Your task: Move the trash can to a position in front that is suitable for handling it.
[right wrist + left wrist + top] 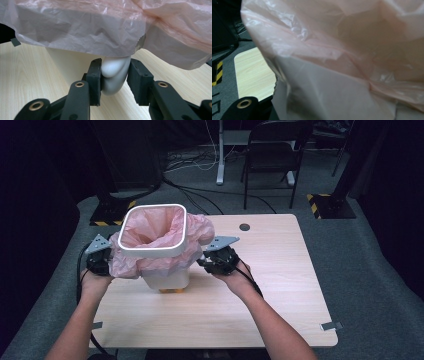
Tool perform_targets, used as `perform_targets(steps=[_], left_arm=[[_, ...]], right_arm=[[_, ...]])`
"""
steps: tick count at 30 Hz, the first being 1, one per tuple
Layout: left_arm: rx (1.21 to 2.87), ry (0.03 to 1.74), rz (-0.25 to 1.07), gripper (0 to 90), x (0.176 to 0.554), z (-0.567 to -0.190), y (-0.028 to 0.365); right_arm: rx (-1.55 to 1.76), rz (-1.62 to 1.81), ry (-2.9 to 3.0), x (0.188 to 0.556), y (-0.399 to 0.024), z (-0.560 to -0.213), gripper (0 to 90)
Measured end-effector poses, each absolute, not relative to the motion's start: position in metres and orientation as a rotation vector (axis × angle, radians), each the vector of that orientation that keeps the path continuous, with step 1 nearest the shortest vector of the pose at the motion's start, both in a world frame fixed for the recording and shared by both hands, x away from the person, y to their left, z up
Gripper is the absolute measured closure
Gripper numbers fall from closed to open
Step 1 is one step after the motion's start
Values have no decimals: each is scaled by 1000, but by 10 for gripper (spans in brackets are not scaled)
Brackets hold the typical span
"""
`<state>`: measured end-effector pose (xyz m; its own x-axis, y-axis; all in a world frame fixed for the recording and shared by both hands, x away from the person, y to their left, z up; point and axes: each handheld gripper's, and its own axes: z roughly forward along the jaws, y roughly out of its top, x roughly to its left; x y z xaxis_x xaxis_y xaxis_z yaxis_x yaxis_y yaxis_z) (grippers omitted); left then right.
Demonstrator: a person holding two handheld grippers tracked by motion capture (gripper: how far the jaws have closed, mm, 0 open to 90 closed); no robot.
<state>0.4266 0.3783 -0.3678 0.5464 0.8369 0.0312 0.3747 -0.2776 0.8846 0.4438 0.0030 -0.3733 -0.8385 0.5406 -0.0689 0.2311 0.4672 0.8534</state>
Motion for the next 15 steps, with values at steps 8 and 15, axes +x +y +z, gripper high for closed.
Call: perform_targets(steps=[8,15], left_arm=[[1887,976,640,615,422,-364,376],[1885,965,639,615,416,-360,373]], right_arm=[[634,1322,2360,439,1,-376,638],[627,1338,2336,433,-3,-372,639]])
